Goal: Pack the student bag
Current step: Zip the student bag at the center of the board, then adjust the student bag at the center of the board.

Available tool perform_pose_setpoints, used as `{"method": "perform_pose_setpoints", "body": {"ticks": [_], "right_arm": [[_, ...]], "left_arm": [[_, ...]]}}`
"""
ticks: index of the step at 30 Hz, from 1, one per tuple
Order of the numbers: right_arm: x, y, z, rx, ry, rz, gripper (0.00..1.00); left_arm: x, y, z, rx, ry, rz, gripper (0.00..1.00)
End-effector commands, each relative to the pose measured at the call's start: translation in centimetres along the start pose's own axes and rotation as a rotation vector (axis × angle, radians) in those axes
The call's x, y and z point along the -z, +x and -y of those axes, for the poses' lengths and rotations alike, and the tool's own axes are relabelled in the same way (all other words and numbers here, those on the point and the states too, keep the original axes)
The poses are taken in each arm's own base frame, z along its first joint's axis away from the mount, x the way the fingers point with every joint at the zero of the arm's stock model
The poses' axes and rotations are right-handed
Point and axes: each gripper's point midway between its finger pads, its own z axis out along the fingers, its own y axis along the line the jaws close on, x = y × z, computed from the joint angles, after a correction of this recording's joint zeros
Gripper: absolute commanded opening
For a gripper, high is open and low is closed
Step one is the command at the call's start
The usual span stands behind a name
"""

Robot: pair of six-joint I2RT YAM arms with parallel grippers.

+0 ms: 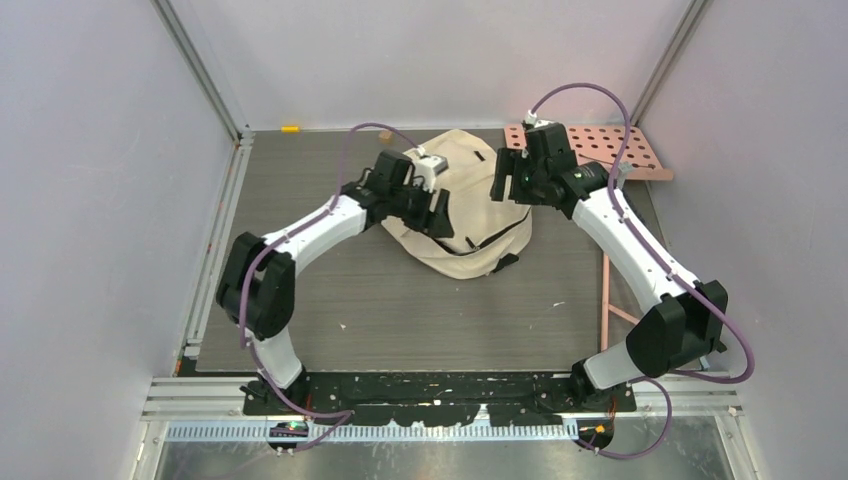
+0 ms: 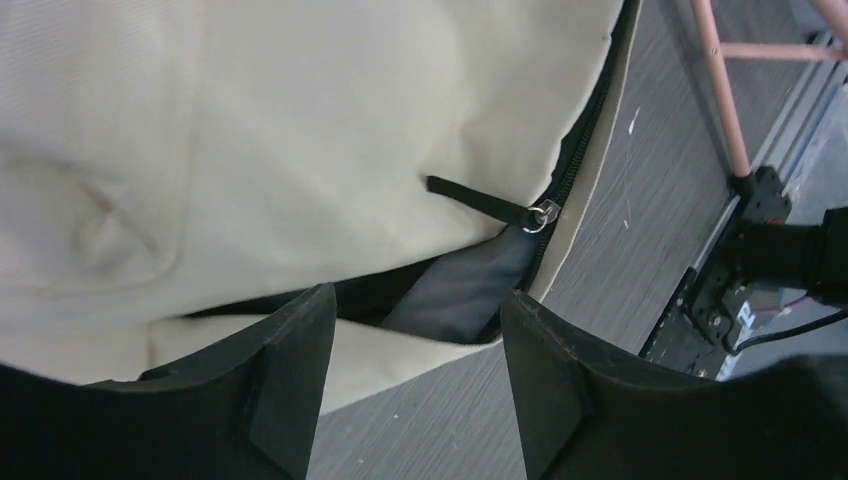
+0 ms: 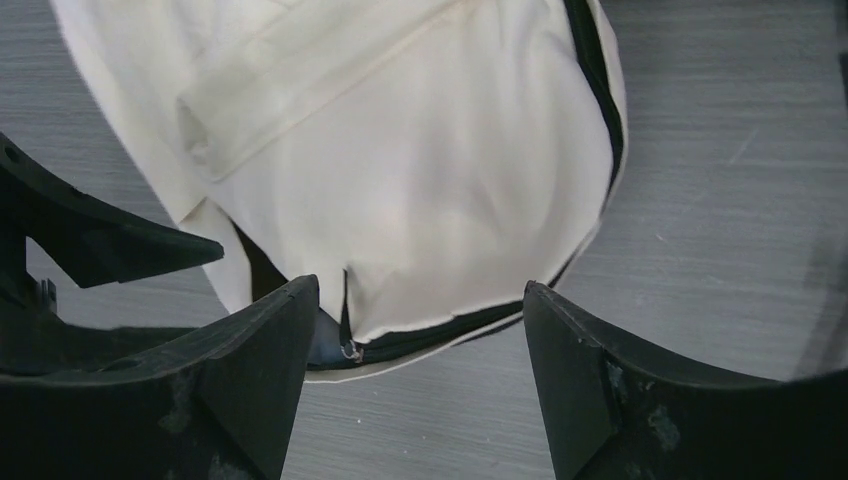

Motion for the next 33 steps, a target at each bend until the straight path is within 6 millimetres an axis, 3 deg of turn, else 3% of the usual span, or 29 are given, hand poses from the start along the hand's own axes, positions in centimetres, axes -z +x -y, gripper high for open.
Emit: {"method": "perform_pose_setpoints", "body": {"ticks": [1,6,11,16,21,26,28,32,33], "right_arm": [[1.3,1.8,3.8,-0.119,0.229,-0.008,0.81],[0.5,4.6,5.0,-0.2,0.299,-0.098,0.84],[-0.3,4.7,5.4,-0.229,0.326,-0.106,0.85],[-1.0,5.1,6.1,-0.246,0.339,-0.13,0.87],[-2.2,5.8,6.9,-0.31,0.308,-0.169,0.88],[-3.7,5.9,6.7,-0.349,0.251,-0.202,0.87],[-4.2,5.8,6.4,-0.344,0.238,-0.211,0.84],[-5.3,5.7,6.2,-0.322,0.22,-0.228,0.73],[-5.8,5.7,6.2,-0.312,0.216,-0.232,0.65]], "left_arm": [[-2.0,-1.7,0.4,-0.128,0.007,0.023,0.65],[-1.0,-4.1,-5.4,0.006,-0.231,0.084,0.74],[1.1,-6.2,-11.1,0.286,-0.388,0.2,0.8],[3.5,-6.0,-17.8,0.527,-0.578,0.299,0.81],[5.2,-4.5,-22.5,0.607,-0.724,0.308,0.82],[4.1,-2.8,-24.5,0.646,-0.704,0.273,0.84],[2.7,-2.9,-24.0,0.635,-0.623,0.268,0.79],[1.1,-3.6,-23.0,0.608,-0.496,0.298,0.52],[1.0,-3.9,-22.7,0.595,-0.465,0.31,0.44]]}}
